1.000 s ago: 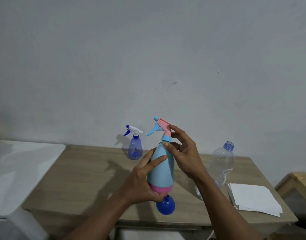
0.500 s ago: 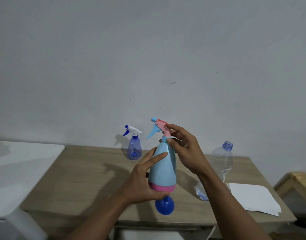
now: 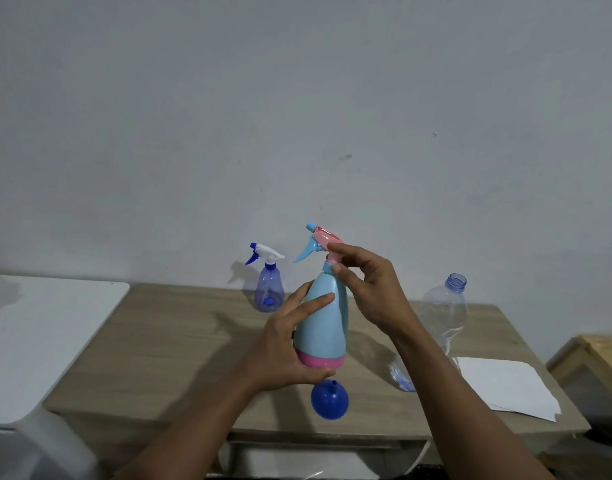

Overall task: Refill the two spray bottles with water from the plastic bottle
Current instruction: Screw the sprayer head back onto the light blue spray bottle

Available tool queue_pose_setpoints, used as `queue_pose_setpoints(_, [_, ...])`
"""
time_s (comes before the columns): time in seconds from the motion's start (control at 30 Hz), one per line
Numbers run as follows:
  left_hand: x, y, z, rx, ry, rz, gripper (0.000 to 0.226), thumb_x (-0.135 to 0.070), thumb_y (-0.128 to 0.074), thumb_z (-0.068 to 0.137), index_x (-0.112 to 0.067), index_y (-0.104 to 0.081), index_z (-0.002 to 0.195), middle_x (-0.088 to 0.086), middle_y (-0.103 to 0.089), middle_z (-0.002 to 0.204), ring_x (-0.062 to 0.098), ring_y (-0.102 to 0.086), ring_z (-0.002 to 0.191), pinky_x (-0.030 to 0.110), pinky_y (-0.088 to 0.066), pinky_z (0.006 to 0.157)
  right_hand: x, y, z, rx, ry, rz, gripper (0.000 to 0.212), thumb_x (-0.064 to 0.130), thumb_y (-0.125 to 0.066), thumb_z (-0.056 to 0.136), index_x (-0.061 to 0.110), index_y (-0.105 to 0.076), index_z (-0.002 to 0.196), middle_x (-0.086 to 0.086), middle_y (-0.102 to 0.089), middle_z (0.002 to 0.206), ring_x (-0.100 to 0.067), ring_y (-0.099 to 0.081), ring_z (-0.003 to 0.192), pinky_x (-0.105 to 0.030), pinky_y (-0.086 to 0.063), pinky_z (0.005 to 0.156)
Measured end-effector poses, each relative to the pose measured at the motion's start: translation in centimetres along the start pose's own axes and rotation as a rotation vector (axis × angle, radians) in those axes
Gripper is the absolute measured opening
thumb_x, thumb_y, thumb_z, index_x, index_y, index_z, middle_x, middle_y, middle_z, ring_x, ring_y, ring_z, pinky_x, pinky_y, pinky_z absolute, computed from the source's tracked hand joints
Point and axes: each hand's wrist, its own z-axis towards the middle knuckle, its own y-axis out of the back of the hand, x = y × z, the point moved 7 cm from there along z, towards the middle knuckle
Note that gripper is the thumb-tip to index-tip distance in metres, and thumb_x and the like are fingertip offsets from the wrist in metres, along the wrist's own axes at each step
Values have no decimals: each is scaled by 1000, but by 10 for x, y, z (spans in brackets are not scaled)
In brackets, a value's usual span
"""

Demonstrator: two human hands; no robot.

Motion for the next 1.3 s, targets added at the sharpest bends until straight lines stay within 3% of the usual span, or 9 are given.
queue_pose_setpoints(0.17, [4, -2, -3, 6, -8, 58, 105, -36, -94, 62, -47, -33, 147, -22, -16, 158, 9, -33, 142, 29, -55, 93, 1, -3, 2, 80, 2, -53, 35, 12, -62, 98, 41, -64, 118, 17, -69, 116, -6, -65, 96, -21, -55, 86])
queue_pose_setpoints(0.4, [5, -3, -2, -8, -38, 112, 105, -36, -94, 61, -47, -34, 147, -18, -17, 160, 12, -33, 143, 33, -55, 94, -4, -3, 1, 56, -31, 71, 29, 6, -67, 93, 27, -73, 113, -6, -73, 108, -25, -65, 103, -36, -58, 91])
queue_pose_setpoints(0.53, [5, -5, -3, 5, -51, 142, 104, -40, -92, 63, -45, -32, 148, -18, -16, 160, 12, -33, 142, 35, -56, 94, -5, -2, -2, 42, -30, 40, 28, 9, -60, 98, 24, -72, 118, 2, -73, 113, -9, -66, 105, -35, -55, 96])
queue_pose_setpoints(0.63, [0, -3, 0, -5, -66, 131, 104, -39, -92, 63, -43, -32, 148, -13, -18, 160, 15, -35, 141, 35, -56, 93, -2, 2, -1, 46, -46, 104, 30, 6, -56, 100, 19, -70, 123, 3, -73, 121, -10, -66, 115, -32, -53, 102])
queue_pose_setpoints(0.73, [-3, -4, 2, -11, -71, 140, 104, -40, -92, 62, -40, -33, 149, -10, -19, 160, 16, -36, 141, 36, -56, 93, 4, 4, -1, -16, -3, 101, 32, 5, -67, 93, 19, -71, 123, 2, -74, 117, -22, -68, 108, -43, -58, 93])
queue_pose_setpoints(0.83, [-2, -7, 2, 3, -68, 171, 105, -45, -90, 63, -43, -31, 149, -12, -16, 160, 11, -36, 140, 35, -56, 94, 4, 3, -2, -68, 17, 43, 32, 12, -72, 90, 32, -73, 115, 14, -73, 105, -14, -65, 93, -50, -55, 83])
queue_pose_setpoints(1.0, [-5, -6, 1, 9, -83, 160, 104, -43, -90, 64, -40, -31, 150, -16, -13, 160, 11, -36, 140, 34, -56, 95, 7, 5, -4, 31, 5, 135, 37, 2, -51, 101, 26, -68, 125, 9, -69, 127, -11, -65, 118, -32, -53, 102])
queue_pose_setpoints(1.2, [-11, -10, 2, 8, -87, 169, 106, -46, -89, 64, -47, -25, 149, -12, -16, 160, 13, -38, 139, 36, -56, 95, 11, 4, -4, -70, 25, 92, 33, 7, -70, 91, 26, -73, 118, 14, -72, 120, -18, -68, 105, -48, -56, 89])
queue_pose_setpoints(1.3, [-13, -9, 2, -3, -106, 156, 106, -44, -90, 64, -45, -26, 149, -13, -16, 160, 14, -37, 139, 35, -56, 94, 13, 6, -6, -18, 14, 157, 32, 7, -54, 101, 24, -69, 123, 10, -69, 127, -14, -67, 113, -32, -57, 95])
